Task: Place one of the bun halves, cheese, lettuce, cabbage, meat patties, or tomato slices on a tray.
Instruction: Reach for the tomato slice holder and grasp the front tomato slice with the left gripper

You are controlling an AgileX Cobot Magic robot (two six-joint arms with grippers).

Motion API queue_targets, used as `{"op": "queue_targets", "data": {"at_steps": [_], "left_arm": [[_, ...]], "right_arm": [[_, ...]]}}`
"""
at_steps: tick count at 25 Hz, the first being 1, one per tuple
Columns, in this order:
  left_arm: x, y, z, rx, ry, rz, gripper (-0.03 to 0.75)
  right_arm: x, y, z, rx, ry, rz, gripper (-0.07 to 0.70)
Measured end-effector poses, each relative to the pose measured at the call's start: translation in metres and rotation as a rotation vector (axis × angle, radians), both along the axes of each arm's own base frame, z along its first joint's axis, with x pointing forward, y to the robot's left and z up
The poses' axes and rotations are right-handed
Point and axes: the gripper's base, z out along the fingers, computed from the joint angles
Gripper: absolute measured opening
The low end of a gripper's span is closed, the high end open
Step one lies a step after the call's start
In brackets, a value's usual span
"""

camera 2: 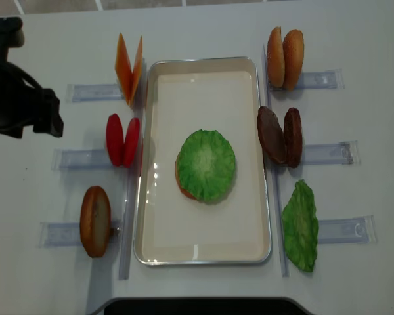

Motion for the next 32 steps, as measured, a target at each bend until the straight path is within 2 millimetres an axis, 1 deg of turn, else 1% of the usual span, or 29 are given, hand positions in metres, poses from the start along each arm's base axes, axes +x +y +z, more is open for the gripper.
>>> {"op": "queue_targets", "data": {"at_steps": [3, 4, 6, 9, 12, 16, 18, 22, 24, 28, 32], "left_arm": [[0.018, -0.001, -0.001, -0.020, 0.004, 0.006, 0.636], [0.021, -0.002, -0.001, -0.026, 0.001, 0.008, 0.636], [0.025, -0.003, 0.002, -0.040, -0.009, 0.022, 0.636], [0.026, -0.009, 0.005, -0.061, -0.017, 0.038, 0.636], [0.025, -0.029, 0.005, -0.074, -0.017, 0.024, 0.636], [0.021, -0.064, 0.005, -0.084, -0.021, 0.014, 0.636], [0.019, -0.077, 0.005, -0.102, -0.025, 0.025, 0.636], [0.016, -0.097, 0.001, -0.126, -0.012, 0.042, 0.636], [0.018, -0.106, 0.000, -0.127, -0.009, 0.037, 0.636], [0.027, -0.128, 0.000, -0.132, -0.016, 0.025, 0.636], [0.036, -0.139, -0.003, -0.131, -0.015, 0.041, 0.636]], "right_arm": [[0.000, 0.000, 0.000, 0.000, 0.000, 0.000, 0.518], [0.000, 0.000, 0.000, 0.000, 0.000, 0.000, 0.518], [0.000, 0.000, 0.000, 0.000, 0.000, 0.000, 0.518], [0.000, 0.000, 0.000, 0.000, 0.000, 0.000, 0.518], [0.000, 0.000, 0.000, 0.000, 0.000, 0.000, 0.518], [0.000, 0.000, 0.000, 0.000, 0.000, 0.000, 0.518], [0.000, 0.000, 0.000, 0.000, 0.000, 0.000, 0.518], [0.000, 0.000, 0.000, 0.000, 0.000, 0.000, 0.518], [0.000, 0.000, 0.000, 0.000, 0.000, 0.000, 0.518], [0.000, 0.000, 0.000, 0.000, 0.000, 0.000, 0.518], [0.000, 0.000, 0.000, 0.000, 0.000, 0.000, 0.518]]}}
